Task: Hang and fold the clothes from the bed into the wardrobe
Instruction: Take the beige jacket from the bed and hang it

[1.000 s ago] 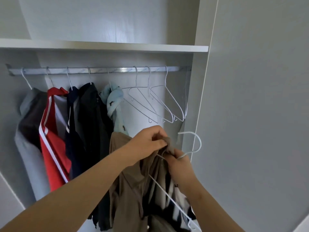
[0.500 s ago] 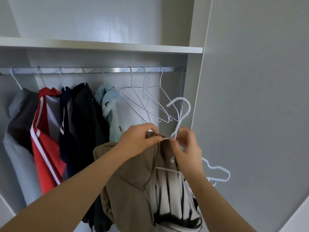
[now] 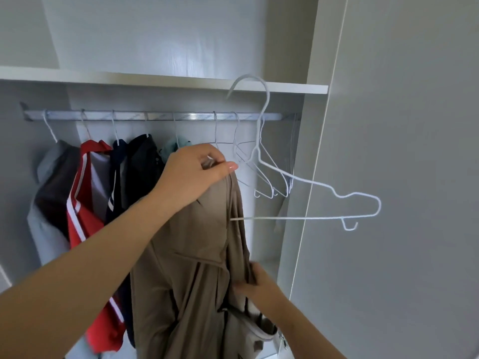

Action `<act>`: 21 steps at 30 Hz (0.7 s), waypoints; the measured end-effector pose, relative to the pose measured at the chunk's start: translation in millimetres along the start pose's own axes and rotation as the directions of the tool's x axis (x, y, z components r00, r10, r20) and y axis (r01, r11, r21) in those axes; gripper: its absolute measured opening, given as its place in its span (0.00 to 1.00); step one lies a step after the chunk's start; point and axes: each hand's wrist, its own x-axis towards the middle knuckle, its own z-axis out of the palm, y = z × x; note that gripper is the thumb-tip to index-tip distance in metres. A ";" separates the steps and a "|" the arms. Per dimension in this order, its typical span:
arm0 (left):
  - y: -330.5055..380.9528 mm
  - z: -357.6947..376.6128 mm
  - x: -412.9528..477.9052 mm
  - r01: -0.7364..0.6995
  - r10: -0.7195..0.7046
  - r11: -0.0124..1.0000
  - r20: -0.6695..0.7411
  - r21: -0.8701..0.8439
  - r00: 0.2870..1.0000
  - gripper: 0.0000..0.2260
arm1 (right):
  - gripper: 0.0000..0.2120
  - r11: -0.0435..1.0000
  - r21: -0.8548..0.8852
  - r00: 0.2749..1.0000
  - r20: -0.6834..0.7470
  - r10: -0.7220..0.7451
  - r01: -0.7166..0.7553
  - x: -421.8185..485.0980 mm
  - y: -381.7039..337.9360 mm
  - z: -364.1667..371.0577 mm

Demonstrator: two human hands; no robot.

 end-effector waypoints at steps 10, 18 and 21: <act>-11.1 -60.3 -1.9 0.067 -0.061 0.996 -0.084 0.065 0.995 0.07 | 0.12 0.860 -0.488 0.919 -0.388 -0.065 -0.146 23.5 9.0 -16.3; -5.2 -75.6 -3.1 0.065 -0.063 0.998 -0.111 0.013 0.992 0.09 | 0.28 0.950 -0.308 0.974 -0.200 -0.104 0.038 30.9 -8.6 29.1; 2.7 -75.4 -4.6 0.034 -0.035 0.999 -0.087 -0.016 0.996 0.10 | 0.29 0.937 -0.336 0.991 -0.055 -0.120 0.095 36.9 -19.1 38.0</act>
